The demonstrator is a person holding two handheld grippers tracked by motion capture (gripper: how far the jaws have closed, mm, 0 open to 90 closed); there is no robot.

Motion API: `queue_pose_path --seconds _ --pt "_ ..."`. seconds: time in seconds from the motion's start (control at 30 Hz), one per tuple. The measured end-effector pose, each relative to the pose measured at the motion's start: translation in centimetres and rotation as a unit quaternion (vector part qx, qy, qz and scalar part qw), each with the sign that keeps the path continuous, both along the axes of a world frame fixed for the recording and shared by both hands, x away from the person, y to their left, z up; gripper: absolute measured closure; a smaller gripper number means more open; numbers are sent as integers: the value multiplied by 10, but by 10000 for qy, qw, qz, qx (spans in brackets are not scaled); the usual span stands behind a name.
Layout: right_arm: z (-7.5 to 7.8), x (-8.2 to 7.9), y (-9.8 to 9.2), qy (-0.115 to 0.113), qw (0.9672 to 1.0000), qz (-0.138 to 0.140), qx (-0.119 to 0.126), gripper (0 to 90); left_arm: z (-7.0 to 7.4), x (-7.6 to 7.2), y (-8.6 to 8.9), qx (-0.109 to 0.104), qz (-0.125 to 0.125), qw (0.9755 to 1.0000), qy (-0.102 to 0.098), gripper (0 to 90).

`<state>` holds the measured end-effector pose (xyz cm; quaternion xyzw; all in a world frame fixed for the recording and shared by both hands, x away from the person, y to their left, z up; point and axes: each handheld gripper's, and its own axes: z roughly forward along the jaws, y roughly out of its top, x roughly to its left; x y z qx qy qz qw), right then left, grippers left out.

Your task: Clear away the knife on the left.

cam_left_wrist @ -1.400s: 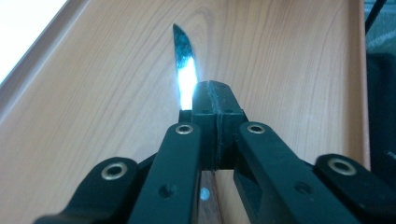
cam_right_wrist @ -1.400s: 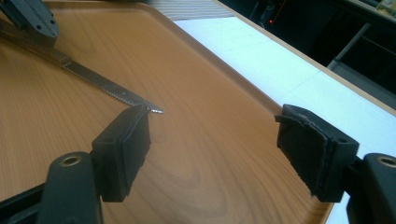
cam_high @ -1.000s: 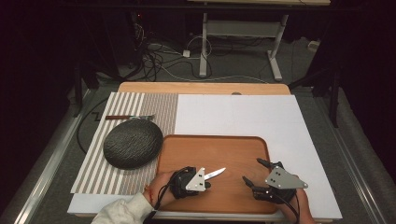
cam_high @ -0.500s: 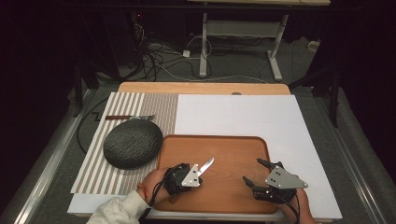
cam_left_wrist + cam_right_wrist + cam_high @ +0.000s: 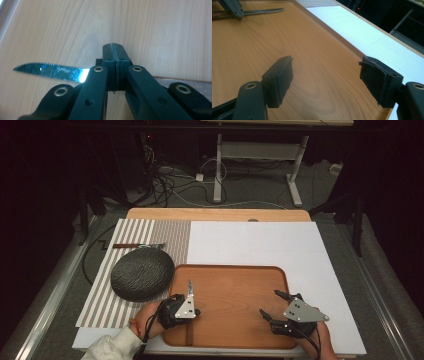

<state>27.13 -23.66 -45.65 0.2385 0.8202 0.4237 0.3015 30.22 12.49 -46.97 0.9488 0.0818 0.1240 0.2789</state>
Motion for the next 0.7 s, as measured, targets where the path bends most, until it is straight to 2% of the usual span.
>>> queue_pose_path --seconds 0.2,0.43,0.7 --pt "0 0 1 14 10000 -3 -16 270 -1 0 18 -81 76 9999 71 867" --pt "-1 0 1 29 10000 -1 -29 271 -3 3 36 -179 289 9993 167 866" --pt "-1 0 2 17 10000 12 -45 273 -4 5 50 -235 487 9984 149 855"
